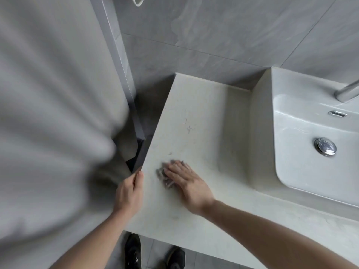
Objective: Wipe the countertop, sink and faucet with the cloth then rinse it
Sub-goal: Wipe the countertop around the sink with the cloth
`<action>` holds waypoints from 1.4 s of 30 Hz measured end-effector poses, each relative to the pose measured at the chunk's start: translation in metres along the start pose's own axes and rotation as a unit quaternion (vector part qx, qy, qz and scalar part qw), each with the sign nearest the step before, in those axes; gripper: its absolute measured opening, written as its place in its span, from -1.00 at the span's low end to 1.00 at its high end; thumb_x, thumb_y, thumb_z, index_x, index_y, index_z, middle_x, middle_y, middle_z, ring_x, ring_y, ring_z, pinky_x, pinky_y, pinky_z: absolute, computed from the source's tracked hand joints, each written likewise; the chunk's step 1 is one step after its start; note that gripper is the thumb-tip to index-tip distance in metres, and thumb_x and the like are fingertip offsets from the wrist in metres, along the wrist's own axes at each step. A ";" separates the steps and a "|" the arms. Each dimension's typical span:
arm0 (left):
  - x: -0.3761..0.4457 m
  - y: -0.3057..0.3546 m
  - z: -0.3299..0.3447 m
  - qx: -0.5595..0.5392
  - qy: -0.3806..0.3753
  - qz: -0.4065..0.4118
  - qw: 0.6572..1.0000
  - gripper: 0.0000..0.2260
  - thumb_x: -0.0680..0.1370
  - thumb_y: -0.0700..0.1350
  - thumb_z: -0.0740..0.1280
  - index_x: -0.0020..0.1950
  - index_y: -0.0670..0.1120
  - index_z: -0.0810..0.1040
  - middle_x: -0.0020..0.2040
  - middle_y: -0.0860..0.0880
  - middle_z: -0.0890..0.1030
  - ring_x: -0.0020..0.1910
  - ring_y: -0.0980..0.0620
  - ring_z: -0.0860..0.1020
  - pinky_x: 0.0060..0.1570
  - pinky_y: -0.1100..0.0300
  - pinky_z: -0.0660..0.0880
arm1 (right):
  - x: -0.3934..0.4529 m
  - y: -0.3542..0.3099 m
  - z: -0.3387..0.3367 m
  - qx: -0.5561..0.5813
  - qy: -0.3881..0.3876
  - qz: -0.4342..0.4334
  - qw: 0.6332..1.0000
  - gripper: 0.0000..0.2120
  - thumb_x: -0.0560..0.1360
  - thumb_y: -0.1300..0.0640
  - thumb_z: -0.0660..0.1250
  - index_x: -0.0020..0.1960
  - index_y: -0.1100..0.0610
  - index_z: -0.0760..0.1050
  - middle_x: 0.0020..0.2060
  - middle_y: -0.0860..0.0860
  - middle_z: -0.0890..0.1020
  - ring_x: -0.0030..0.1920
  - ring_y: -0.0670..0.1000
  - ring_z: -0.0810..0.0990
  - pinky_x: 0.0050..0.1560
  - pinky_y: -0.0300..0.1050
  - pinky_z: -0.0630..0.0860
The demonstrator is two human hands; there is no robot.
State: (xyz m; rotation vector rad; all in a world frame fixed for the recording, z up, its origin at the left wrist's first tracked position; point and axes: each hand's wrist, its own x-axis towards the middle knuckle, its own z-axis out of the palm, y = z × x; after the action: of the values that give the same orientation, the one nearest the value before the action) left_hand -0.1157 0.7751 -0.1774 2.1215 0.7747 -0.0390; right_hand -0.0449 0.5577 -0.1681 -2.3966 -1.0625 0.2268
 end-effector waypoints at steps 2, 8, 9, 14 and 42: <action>-0.001 0.000 0.000 -0.006 0.004 -0.001 1.000 -0.65 0.72 0.02 0.15 0.07 -0.16 0.64 -0.03 -0.17 0.71 0.06 -0.28 0.60 -0.13 0.08 0.33 | 0.037 0.030 -0.017 0.005 0.059 0.058 0.997 -0.50 0.62 0.27 0.24 0.56 0.11 0.41 0.57 0.06 0.39 0.62 0.14 0.27 0.65 0.09 0.11; 0.000 -0.003 -0.003 -0.019 -0.011 0.010 1.000 -0.70 0.72 0.02 0.14 0.09 -0.07 0.64 -0.23 0.12 0.59 -0.10 -0.07 0.59 -0.20 0.15 0.37 | 0.151 0.088 -0.067 0.015 0.152 0.244 0.958 -0.50 0.61 0.30 0.16 0.54 0.15 0.40 0.57 0.16 0.38 0.60 0.27 0.25 0.66 0.08 0.04; 0.001 -0.005 -0.002 -0.025 -0.014 0.012 1.000 -0.69 0.71 0.05 0.13 0.08 -0.04 0.63 -0.21 0.11 0.62 -0.09 -0.06 0.61 -0.19 0.14 0.40 | 0.164 0.093 -0.068 0.004 0.143 0.261 0.955 -0.52 0.62 0.27 0.15 0.53 0.14 0.40 0.56 0.13 0.39 0.58 0.26 0.26 0.64 0.14 0.08; 0.003 -0.009 -0.002 -0.036 -0.028 0.019 0.999 -0.63 0.66 0.14 0.08 0.10 0.08 0.66 -0.07 0.16 0.72 -0.05 0.16 0.65 -0.08 0.12 0.54 | 0.174 0.083 -0.040 -0.044 0.080 0.227 0.970 -0.45 0.61 0.09 0.11 0.61 0.02 0.29 0.62 -0.04 0.29 0.63 0.16 0.16 0.63 0.20 0.01; 0.000 0.003 -0.007 -0.079 0.005 -0.024 0.997 -0.66 0.73 -0.09 0.13 -0.19 -0.13 0.50 -0.44 0.16 0.55 -0.38 0.16 0.50 -0.32 0.27 0.36 | 0.065 0.013 -0.027 0.054 0.106 0.098 0.988 -0.45 0.57 0.41 0.17 0.51 0.12 0.47 0.51 0.06 0.48 0.57 0.18 0.36 0.64 0.10 0.16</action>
State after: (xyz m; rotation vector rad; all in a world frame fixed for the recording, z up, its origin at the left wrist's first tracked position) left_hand -0.1156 0.7790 -0.1712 1.9553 0.8068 0.0069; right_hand 0.0168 0.5875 -0.1477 -2.3655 -0.7019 0.0915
